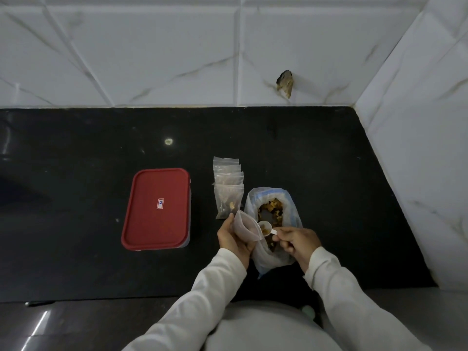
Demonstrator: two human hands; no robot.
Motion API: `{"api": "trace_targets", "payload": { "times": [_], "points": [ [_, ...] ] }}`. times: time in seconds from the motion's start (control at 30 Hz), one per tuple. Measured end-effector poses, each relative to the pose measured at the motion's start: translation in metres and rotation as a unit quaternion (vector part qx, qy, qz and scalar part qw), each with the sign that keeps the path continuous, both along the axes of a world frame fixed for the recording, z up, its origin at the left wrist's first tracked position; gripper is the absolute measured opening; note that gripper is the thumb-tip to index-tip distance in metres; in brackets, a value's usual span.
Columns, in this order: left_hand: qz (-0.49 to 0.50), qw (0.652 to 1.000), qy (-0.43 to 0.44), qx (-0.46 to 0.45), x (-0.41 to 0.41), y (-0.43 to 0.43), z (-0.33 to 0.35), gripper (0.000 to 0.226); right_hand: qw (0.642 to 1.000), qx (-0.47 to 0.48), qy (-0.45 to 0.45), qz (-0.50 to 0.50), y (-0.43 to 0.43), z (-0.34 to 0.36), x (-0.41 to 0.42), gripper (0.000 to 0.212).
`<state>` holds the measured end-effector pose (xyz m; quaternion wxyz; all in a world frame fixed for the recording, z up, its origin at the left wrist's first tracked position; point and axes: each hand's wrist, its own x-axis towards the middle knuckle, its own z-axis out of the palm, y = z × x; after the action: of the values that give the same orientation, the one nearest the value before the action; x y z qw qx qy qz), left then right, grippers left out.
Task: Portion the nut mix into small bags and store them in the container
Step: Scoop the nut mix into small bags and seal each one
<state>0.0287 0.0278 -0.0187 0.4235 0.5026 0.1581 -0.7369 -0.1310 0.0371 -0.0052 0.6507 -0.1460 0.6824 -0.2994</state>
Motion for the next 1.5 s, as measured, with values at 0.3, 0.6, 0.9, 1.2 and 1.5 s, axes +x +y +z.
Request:
{"api": "trace_targets", "payload": {
  "times": [0.3, 0.6, 0.9, 1.2, 1.5],
  "points": [
    [-0.005, 1.0, -0.002, -0.004, 0.005, -0.001, 0.001, 0.034, 0.997, -0.064, 0.009, -0.041, 0.01, 0.031, -0.019, 0.016],
    [-0.028, 1.0, -0.006, -0.011, 0.006, -0.005, 0.003, 0.035, 0.98, -0.199, 0.009, 0.003, 0.026, 0.088, 0.01, 0.019],
    [-0.043, 0.998, -0.004, -0.055, 0.007, -0.008, -0.001, 0.036, 0.891, -0.348, 0.254, 0.145, 0.029, 0.082, 0.021, 0.02],
    [-0.08, 0.995, -0.014, -0.064, 0.014, -0.008, -0.001, 0.048, 0.658, -0.539, 0.461, 0.252, 0.034, 0.061, 0.027, 0.034],
    [-0.092, 0.991, 0.069, -0.068, 0.011, -0.004, 0.008, 0.043, 0.53, -0.601, 0.541, 0.256, 0.037, 0.061, 0.024, 0.029]
  ]
}}
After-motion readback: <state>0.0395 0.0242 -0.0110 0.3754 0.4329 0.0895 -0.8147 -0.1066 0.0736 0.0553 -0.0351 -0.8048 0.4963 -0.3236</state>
